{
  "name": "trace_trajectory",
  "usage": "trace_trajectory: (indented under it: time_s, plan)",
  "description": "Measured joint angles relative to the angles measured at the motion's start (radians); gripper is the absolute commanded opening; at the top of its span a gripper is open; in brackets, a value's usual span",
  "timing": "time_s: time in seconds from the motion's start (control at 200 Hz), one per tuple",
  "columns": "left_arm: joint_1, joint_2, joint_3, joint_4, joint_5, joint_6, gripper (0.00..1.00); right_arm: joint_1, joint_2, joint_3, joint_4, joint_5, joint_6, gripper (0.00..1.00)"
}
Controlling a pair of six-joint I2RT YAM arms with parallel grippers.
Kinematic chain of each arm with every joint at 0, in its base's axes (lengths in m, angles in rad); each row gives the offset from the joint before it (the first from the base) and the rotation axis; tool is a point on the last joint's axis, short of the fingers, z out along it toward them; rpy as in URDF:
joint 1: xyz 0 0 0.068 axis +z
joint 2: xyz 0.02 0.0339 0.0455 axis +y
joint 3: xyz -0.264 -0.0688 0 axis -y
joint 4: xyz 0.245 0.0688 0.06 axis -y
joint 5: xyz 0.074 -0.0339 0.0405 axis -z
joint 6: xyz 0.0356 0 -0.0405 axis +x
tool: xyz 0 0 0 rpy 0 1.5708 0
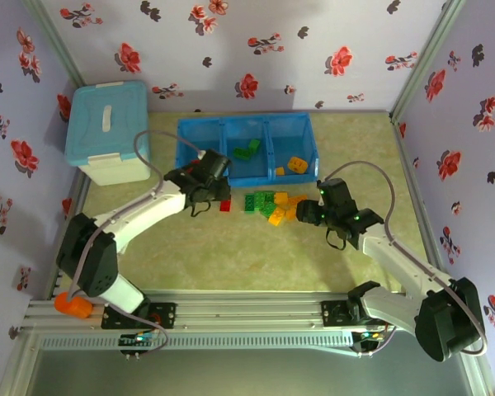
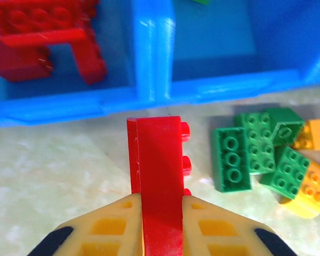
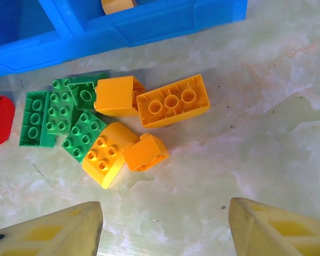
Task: Sort the legos into containers by color
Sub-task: Place the lego in the container, then pick up the lego from the center of the table.
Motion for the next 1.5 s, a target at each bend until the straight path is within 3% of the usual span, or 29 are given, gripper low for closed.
trace_trajectory:
  time_s: [0.405,0.48,0.575,0.63,0.8,1.15,1.365,1.5]
  plan:
    - [0.211,0.128,0.29,-0.05,0.056,0.111,0.23,0.001,-0.057,-0.006,-0.007,0.0,0.0,0.63]
    - [0.227,0.179,0.339,-0.06,0.075,0.126,0.35,0.001,-0.062,-0.006,-0.009,0.0,0.0,0.63]
    - [0.245,0.251,0.411,-0.086,0.107,0.156,0.71,0.001,-0.068,-0.006,-0.013,-0.001,0.0,0.63]
    - [0.251,0.294,0.468,-0.116,0.122,0.161,0.77,0.001,-0.074,-0.006,-0.018,-0.001,0.0,0.63]
    - [0.249,0.302,0.488,-0.123,0.135,0.17,0.78,0.001,-0.097,-0.009,-0.027,-0.001,0.001,0.63]
    - [0.149,0.05,0.093,-0.039,0.135,0.153,0.76,0.008,-0.058,-0.047,-0.007,-0.009,0.024,0.63]
    - [0.088,0.036,-0.066,0.012,0.135,0.12,0.74,0.025,-0.022,-0.052,0.025,-0.013,0.037,0.63]
    - [0.052,0.067,-0.08,0.039,0.135,0.11,0.73,0.037,-0.01,-0.052,0.035,-0.013,0.045,0.63]
